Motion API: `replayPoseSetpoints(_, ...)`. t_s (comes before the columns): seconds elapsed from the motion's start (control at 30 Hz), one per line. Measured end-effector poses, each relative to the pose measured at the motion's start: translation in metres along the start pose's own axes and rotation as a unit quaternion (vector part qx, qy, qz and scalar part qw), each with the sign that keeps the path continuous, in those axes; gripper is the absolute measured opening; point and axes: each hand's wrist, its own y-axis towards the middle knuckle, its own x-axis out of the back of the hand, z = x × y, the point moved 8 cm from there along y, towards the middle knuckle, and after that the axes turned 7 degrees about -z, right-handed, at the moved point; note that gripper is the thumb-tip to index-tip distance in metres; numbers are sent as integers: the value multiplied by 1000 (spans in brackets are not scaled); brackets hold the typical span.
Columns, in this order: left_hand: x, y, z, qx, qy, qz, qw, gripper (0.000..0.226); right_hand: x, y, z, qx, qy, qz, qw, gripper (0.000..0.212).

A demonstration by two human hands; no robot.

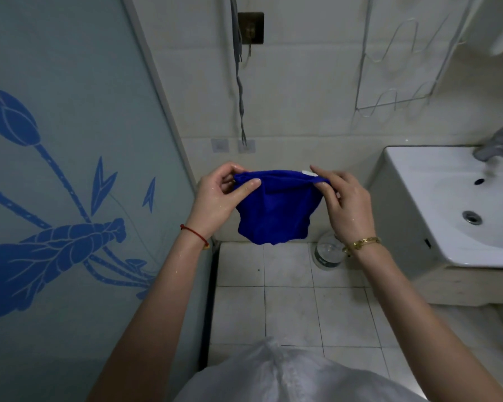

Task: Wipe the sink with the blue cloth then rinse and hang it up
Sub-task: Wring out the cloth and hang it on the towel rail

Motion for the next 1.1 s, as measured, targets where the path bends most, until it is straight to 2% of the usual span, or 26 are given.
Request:
replayPoseSetpoints(0.1, 5, 4, -2, -7, -14, -29, 999, 17, 12, 4, 8, 11, 4, -29, 1000, 26)
replayPoseSetpoints(0.17, 2, 3, -2, -6, -12, -22, 1000, 18, 20, 9, 9, -4, 39, -50, 998, 19)
replayPoseSetpoints(0.27, -6, 1, 2, -9, 26, -6, 1000, 21, 22, 15, 5, -62, 133, -31, 989, 16)
replayPoseSetpoints(0.33, -7, 1, 2, -15, 41, -9, 999, 22, 20, 16, 6, -66, 155, -11, 986, 17)
replayPoseSetpoints(0.43, -4, 5, -9, -89, 131, -21, 987, 26, 20, 22, 8, -74, 198, 6, 977, 16)
replayPoseSetpoints(0.5, 0, 7, -13, -120, 152, -20, 981, 26, 22, 26, 9, -83, 231, 6, 969, 16)
replayPoseSetpoints(0.6, -1, 5, 1, -55, 92, 23, 994, 30, 29, 30, 10, -100, 278, 4, 955, 15)
replayPoseSetpoints(0.8, -5, -8, 19, 23, 56, 86, 994, 32, 51, 35, 6, -109, 311, -20, 944, 17)
replayPoseSetpoints(0.9, -11, -12, 29, 66, 85, 145, 984, 21, 57, 33, 4, -102, 302, -17, 948, 16)
replayPoseSetpoints(1.0, -18, -15, 39, 62, 143, 206, 966, 15, 62, 35, 0, -112, 312, -34, 943, 17)
replayPoseSetpoints(1.1, -11, -12, 56, 73, 198, 182, 960, 8, 66, 36, -4, -116, 305, -42, 944, 17)
